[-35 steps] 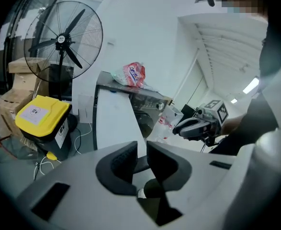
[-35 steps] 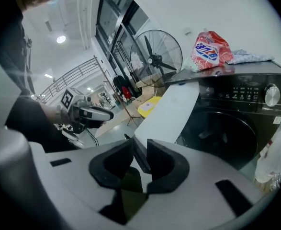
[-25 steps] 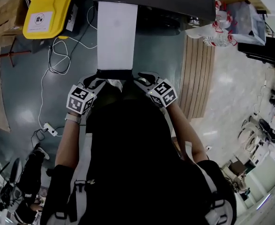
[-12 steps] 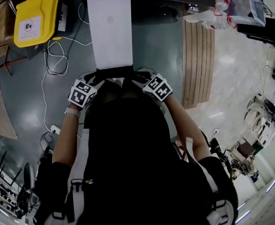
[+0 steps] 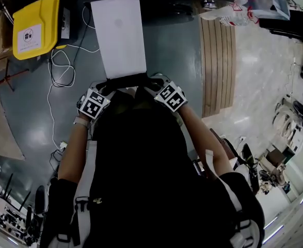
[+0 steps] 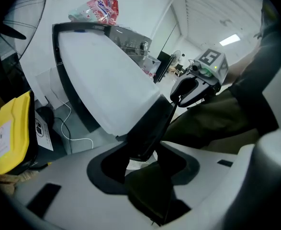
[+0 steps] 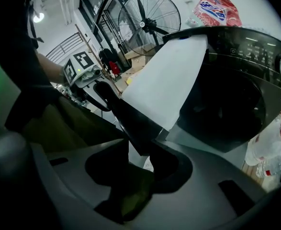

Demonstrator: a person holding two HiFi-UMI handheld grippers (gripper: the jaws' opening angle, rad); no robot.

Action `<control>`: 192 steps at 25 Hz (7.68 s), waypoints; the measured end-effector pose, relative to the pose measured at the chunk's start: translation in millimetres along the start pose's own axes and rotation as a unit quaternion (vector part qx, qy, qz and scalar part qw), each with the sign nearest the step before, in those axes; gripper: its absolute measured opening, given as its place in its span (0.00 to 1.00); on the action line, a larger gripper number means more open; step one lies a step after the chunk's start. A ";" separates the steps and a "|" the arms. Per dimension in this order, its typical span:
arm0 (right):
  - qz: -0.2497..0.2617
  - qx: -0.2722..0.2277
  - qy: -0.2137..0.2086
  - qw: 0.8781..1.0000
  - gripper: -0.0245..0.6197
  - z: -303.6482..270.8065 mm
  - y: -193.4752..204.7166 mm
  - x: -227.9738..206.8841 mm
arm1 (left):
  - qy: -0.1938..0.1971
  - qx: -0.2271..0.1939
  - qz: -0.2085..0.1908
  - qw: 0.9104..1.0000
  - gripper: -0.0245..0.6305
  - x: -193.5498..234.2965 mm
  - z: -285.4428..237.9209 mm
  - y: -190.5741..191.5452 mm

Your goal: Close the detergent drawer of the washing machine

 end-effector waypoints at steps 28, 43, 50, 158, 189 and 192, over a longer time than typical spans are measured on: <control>0.024 -0.074 0.063 0.995 0.22 54.7 -46.5 -4.6 | 0.004 -0.102 -0.004 0.995 0.25 -10.5 53.2 -41.2; 0.014 -0.113 0.088 0.990 0.22 74.3 -82.6 -30.0 | -0.008 -0.136 0.004 0.991 0.24 6.1 72.2 -78.8; 0.041 -0.119 0.064 0.990 0.21 74.4 -88.1 -31.6 | -0.004 -0.132 0.010 0.991 0.24 7.2 74.7 -82.5; -0.089 -0.145 0.171 0.971 0.28 59.8 -237.6 -211.0 | -0.031 -0.192 0.119 0.974 0.29 170.9 96.4 -257.2; -0.166 -0.124 0.206 0.956 0.10 33.4 -243.4 -186.1 | -0.008 -0.157 0.122 0.980 0.09 142.0 73.9 -255.1; -0.175 -0.123 0.203 0.956 0.08 33.1 -242.5 -187.6 | 0.003 -0.153 0.111 0.982 0.06 136.5 72.1 -260.5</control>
Point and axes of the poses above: the fingertips, and each gripper's own axes: z backward along the fingers, x to its left, y out of its underside, the point moved 2 cm from there along z, backward along the fingers, and after that the axes turned 9 degrees about z, right-handed, at the moved point
